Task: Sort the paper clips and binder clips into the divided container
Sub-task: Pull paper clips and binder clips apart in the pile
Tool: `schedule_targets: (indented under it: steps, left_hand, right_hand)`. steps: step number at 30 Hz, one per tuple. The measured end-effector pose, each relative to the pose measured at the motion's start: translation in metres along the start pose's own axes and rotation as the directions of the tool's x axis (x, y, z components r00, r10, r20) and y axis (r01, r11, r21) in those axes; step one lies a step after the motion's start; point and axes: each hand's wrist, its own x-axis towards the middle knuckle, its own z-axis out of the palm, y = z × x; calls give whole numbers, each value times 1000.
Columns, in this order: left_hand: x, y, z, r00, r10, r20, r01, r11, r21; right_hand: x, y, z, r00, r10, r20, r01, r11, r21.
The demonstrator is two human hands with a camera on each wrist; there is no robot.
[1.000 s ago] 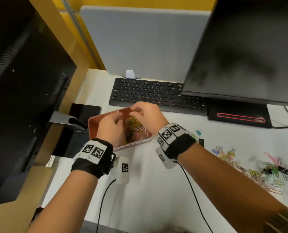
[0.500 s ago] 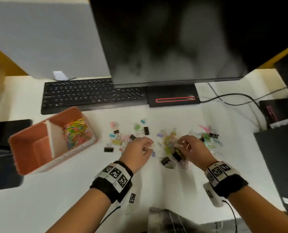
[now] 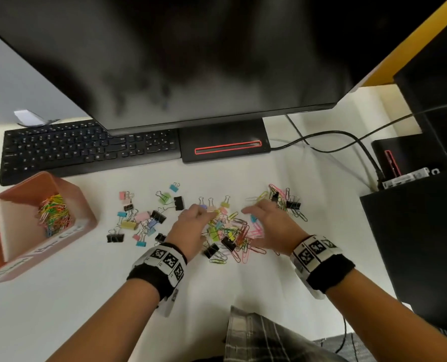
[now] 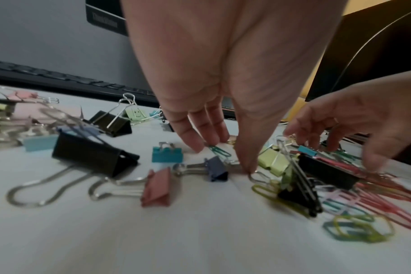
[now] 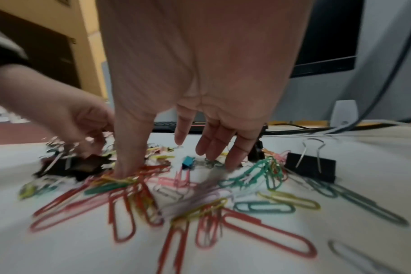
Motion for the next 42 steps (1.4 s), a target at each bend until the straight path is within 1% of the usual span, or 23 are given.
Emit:
schedule_targets:
  steps: [2,3,6,8,11,13,15,17,18,20,22,26,29,31,33,37,39,42]
  left_hand:
    - [4,-2,0,1000,31,-4,-31,1000,-1]
    - [6,-2,1,999,42,-11,-42,999,-6]
    - [11,-2,1,996,62,-68,-63,998,-15]
    - [12,-3,1,994,50,-101,-53,998,-28]
    - [12,-4,0,989,19,-146,-29,997,-65]
    - [10,-5,0,986,-7,-168,-9,995,-98]
    - [8,-6,-2,984,-76,-160,51,987,-155]
    - [7,-8,-3,980,-131,-152,101,976,-192]
    - [7,-8,-2,979,-127,-157,97,978,-185]
    - [7,-8,-1,982,-83,-172,57,988,-146]
    - [8,-6,1,982,-65,-175,42,991,-131]
    - [13,-3,0,989,-67,-133,53,992,-110]
    - [16,-2,-4,990,-60,-128,45,992,-115]
    - [16,-1,-6,989,-78,-124,64,992,-111]
    - [16,-1,-7,988,-104,-112,90,988,-127]
    - [17,-3,-12,976,-202,-77,173,943,-283]
    - [19,-4,-16,966,-241,-97,192,913,-359]
    - [23,-3,-25,955,-262,-139,204,919,-336]
  right_hand:
    - [-2,0,9,999,-27,29,29,998,-57]
    - [-1,0,13,999,-30,22,31,998,-52]
    - [8,2,15,999,-12,-46,16,998,67]
    - [15,2,12,996,-9,-89,17,996,90]
    - [19,5,10,991,-11,-133,17,999,37]
    - [17,4,10,988,-47,-149,50,999,12]
    - [14,-1,12,986,-131,-108,126,991,-52]
    - [14,-6,16,986,-160,-48,155,983,-94]
    - [16,-8,17,987,-154,-45,150,986,-78]
    - [22,-9,18,987,-138,-87,138,990,-2]
    - [27,-9,18,984,-131,-120,136,990,36]
    - [32,-8,15,980,-169,-105,170,985,3]
    - [32,-6,11,977,-193,-89,190,981,-46]
    - [29,-4,5,981,-179,-79,177,983,-38]
    - [27,0,1,985,-144,-89,146,989,15]
    - [23,4,-7,988,-68,-141,85,989,119]
    - [23,3,-10,986,-49,-157,74,985,156]
    - [23,1,-13,984,-21,-178,57,978,201]
